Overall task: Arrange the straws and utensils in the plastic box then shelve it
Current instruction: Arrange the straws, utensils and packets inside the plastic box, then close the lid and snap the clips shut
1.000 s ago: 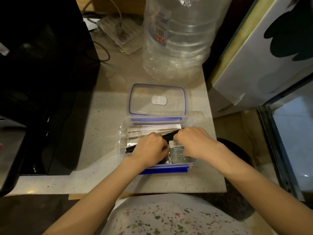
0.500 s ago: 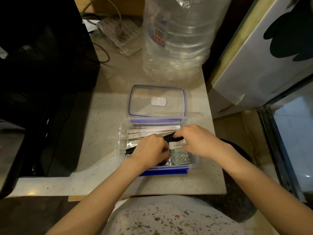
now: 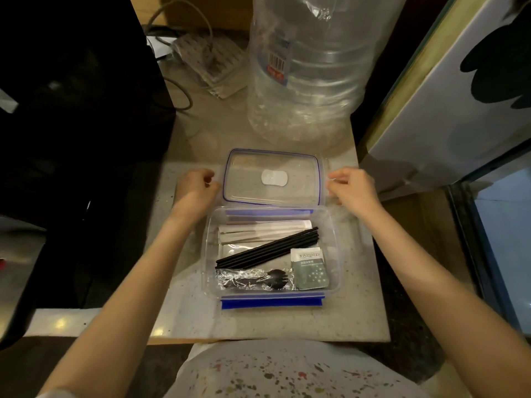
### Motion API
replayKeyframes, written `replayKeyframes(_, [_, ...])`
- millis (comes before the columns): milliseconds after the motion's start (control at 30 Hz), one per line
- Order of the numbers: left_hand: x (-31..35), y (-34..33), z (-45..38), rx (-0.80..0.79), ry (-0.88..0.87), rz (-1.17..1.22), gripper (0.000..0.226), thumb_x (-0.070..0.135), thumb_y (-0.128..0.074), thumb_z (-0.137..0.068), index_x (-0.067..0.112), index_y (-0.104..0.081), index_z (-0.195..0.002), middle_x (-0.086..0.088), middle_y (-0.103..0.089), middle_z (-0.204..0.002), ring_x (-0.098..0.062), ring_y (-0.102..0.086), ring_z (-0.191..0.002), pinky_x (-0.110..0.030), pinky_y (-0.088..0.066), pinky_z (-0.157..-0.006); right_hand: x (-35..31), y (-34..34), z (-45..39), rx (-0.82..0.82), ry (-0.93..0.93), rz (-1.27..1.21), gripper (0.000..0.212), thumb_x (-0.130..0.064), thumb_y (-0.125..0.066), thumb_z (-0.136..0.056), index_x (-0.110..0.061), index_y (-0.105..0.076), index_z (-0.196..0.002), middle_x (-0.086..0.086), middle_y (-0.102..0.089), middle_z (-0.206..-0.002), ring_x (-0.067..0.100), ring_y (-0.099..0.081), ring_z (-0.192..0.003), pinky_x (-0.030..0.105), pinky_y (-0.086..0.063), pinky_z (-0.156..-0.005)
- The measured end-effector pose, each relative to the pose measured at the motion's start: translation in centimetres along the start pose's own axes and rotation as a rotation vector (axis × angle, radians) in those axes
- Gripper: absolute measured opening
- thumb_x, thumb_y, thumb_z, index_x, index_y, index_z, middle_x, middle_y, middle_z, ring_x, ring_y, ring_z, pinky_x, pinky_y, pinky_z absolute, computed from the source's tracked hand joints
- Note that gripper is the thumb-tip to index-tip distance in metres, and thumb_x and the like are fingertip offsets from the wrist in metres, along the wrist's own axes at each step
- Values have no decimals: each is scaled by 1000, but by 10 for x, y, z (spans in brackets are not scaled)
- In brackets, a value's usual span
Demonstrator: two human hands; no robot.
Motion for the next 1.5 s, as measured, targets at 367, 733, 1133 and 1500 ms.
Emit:
replayKeyframes(367, [1, -14, -15, -1, 39, 75, 27, 0, -58, -87, -3, -62, -113, -20, -66, -99, -17, -51, -85, -29, -43, -81, 11, -21, -9, 60, -66, 38, 17, -9, -64, -87, -1, -71, -100, 19, -73, -97, 35, -69, -87, 50, -57, -82])
replayKeyframes(733, [14, 17, 17, 321, -65, 340, 25, 16, -53, -93, 7, -61, -115, -13, -66, -109, -25, -63, -101, -34, -51, -89, -17, 3, 30, 397, 139, -366, 15, -2, -62, -85, -9, -67, -98, 4, -69, -88, 23, -66, -80, 42, -57, -79])
replayKeyframes(1133, [-9, 19, 80, 62, 147, 1215, 15, 15, -46, -96, 13, -56, -85, -3, -61, -90, -17, -61, -89, -23, -54, -78, -15, 11, 98, 243, -52, -1245, 28, -8, -41, -98, -15, -60, -78, -2, -71, -80, 13, -65, -89, 32, -46, -96])
replayKeyframes(1500, [-21, -3, 136, 233, -6, 985, 18, -2, -54, -89, 9, -51, -102, 5, -63, -95, 3, -69, -78, -9, -55, -57, 19, -4, 137, 242, -61, -930, 27, 4, -68, -80, -19, -62, -92, -4, -70, -99, 2, -69, -86, 13, -56, -70])
Point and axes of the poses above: each hand's wrist, its own z-axis away from the middle knuckle, its own y-axis out of the back of the hand, x = y × z, the point moved 3 cm from there along -z, towards the middle knuckle
